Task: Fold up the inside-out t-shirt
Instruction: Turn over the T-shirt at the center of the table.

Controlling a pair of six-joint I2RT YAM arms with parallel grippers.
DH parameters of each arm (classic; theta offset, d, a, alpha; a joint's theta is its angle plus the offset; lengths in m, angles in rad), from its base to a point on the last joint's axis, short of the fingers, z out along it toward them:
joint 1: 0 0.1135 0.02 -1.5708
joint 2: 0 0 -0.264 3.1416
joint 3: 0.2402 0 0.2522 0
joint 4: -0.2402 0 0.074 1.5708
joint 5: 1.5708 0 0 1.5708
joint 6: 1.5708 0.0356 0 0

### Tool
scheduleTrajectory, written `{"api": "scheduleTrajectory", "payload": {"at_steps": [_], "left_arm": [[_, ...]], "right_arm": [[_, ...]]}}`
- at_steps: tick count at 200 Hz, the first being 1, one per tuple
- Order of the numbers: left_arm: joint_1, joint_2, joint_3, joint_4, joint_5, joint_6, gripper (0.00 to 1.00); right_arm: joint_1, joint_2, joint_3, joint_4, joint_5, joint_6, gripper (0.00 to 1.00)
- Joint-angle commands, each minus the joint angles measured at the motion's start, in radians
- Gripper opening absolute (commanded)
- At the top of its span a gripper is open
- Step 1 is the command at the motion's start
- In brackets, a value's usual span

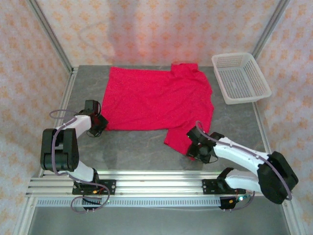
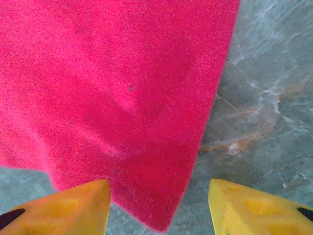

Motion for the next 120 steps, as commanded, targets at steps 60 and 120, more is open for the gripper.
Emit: {"api": "scheduleTrajectory", "payload": {"at_steps": [60, 120], "left_arm": [[0.0, -0.144, 0.12, -0.132, -0.03, 0.002, 0.0], [0.004, -0.273, 0.638, -0.413, -0.066, 0.053, 0.0]], "right_arm": [[0.002, 0.014, 0.244, -0.097, 0.248, -0.087, 0.0], [-0.107, -0.08, 0.876, -0.263, 0.547, -0.429, 0.0]]}}
